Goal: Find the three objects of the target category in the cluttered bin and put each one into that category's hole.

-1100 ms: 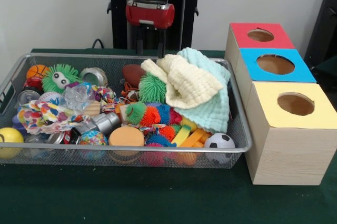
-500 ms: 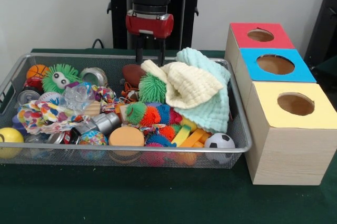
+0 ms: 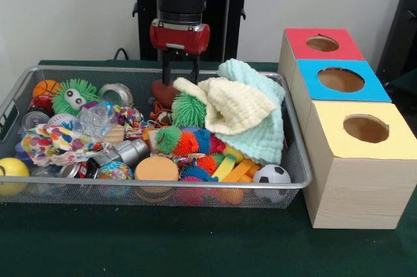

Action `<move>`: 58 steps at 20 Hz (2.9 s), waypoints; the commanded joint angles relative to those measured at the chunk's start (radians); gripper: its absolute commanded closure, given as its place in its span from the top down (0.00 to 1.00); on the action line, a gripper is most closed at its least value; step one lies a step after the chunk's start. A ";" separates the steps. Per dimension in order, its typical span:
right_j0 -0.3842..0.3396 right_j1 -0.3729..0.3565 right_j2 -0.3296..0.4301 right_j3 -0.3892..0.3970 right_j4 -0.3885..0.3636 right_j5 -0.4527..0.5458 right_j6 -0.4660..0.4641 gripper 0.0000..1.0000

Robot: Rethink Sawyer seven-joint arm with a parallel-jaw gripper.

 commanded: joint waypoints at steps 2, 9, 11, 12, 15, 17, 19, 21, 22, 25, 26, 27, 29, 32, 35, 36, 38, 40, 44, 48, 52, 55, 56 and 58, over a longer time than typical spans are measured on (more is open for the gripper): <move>-0.064 -0.032 0.079 -0.148 -0.046 0.067 0.030 1.00; -0.069 -0.030 0.075 -0.162 -0.052 0.078 0.023 1.00; -0.078 -0.018 0.075 -0.169 -0.059 0.075 0.019 1.00; -0.081 -0.011 0.075 -0.171 -0.062 0.075 0.017 1.00; -0.094 0.016 0.083 -0.167 -0.068 0.067 0.026 1.00; -0.094 0.045 0.084 -0.160 -0.065 0.045 0.045 1.00; -0.097 0.079 0.095 -0.153 -0.061 0.020 0.066 1.00; -0.101 0.099 0.111 -0.142 -0.052 0.004 0.087 1.00; -0.102 0.102 0.118 -0.136 -0.045 0.002 0.096 1.00; -0.102 0.114 0.134 -0.131 -0.033 -0.012 0.114 1.00; -0.112 0.118 0.146 -0.134 -0.034 -0.014 0.116 1.00; -0.119 0.125 0.156 -0.137 -0.034 -0.017 0.119 1.00; -0.138 0.136 0.186 -0.136 -0.036 -0.022 0.125 1.00; -0.169 0.148 0.232 -0.130 -0.037 -0.015 0.129 1.00; -0.169 0.159 0.230 -0.125 -0.035 -0.033 0.132 1.00; -0.171 0.166 0.226 -0.125 -0.039 -0.049 0.133 1.00; -0.164 0.185 0.210 -0.134 -0.041 -0.081 0.134 1.00; -0.156 0.203 0.195 -0.148 -0.043 -0.113 0.134 1.00; -0.112 0.221 0.138 -0.177 -0.036 -0.192 0.122 1.00; -0.022 0.209 0.024 -0.190 0.011 -0.243 0.095 1.00; 0.051 0.201 -0.064 -0.196 0.049 -0.255 0.077 1.00; 0.080 0.200 -0.099 -0.182 0.066 -0.281 0.098 1.00; 0.094 0.199 -0.112 -0.179 0.073 -0.289 0.101 1.00; 0.122 0.197 -0.142 -0.183 0.086 -0.298 0.095 1.00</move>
